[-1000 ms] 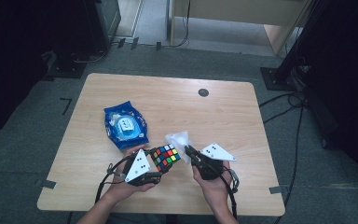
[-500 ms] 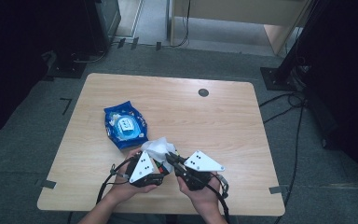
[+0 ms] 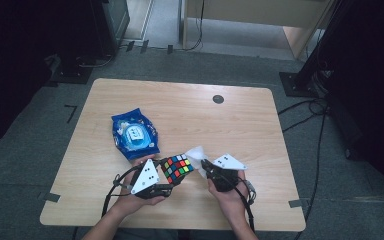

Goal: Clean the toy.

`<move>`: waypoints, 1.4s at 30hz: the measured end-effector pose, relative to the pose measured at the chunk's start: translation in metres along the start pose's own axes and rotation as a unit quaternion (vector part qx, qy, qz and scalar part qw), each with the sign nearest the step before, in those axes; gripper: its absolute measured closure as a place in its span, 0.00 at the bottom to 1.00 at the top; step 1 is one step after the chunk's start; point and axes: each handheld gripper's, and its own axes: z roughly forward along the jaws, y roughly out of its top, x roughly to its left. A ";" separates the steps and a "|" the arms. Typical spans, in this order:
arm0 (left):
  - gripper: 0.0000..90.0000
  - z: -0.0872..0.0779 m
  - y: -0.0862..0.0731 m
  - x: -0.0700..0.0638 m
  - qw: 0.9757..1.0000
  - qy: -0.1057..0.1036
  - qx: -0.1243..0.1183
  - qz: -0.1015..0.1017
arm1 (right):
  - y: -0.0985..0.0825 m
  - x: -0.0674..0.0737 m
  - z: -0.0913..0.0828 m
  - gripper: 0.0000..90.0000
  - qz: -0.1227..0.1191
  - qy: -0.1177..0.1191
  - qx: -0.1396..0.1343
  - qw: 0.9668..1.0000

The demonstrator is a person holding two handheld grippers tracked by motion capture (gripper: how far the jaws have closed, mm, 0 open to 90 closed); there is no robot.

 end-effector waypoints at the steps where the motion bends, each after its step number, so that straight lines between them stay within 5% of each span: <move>1: 0.38 0.000 -0.002 0.002 1.000 0.004 0.000 -0.004 | 0.000 -0.004 -0.001 0.97 0.006 -0.006 -0.001 1.000; 8: 0.38 0.001 -0.004 0.007 1.000 0.009 0.005 -0.008 | 0.001 -0.033 -0.014 0.98 0.034 -0.057 -0.017 0.998; 18: 0.38 0.002 -0.006 0.008 1.000 0.014 0.010 -0.009 | -0.001 -0.038 -0.013 0.96 0.034 -0.078 -0.016 0.996; 23: 0.38 0.001 -0.006 0.009 1.000 0.015 0.010 -0.011 | 0.001 -0.037 -0.015 0.73 0.041 -0.087 -0.029 0.995; 26: 0.38 0.002 -0.006 0.009 1.000 0.015 0.012 -0.013 | 0.005 -0.032 -0.018 0.61 0.046 -0.067 -0.046 0.996; 32: 0.38 0.004 -0.006 0.008 1.000 0.014 0.017 -0.016 | 0.019 -0.009 -0.026 0.46 0.061 0.011 -0.073 0.995; 36: 0.38 0.007 -0.006 0.005 1.000 0.011 0.020 -0.013 | 0.030 0.013 -0.029 0.31 0.087 0.090 -0.080 0.989; 42: 0.38 0.011 -0.005 -0.002 1.000 0.009 0.022 -0.009 | 0.037 0.041 -0.027 0.19 0.107 0.119 -0.072 0.985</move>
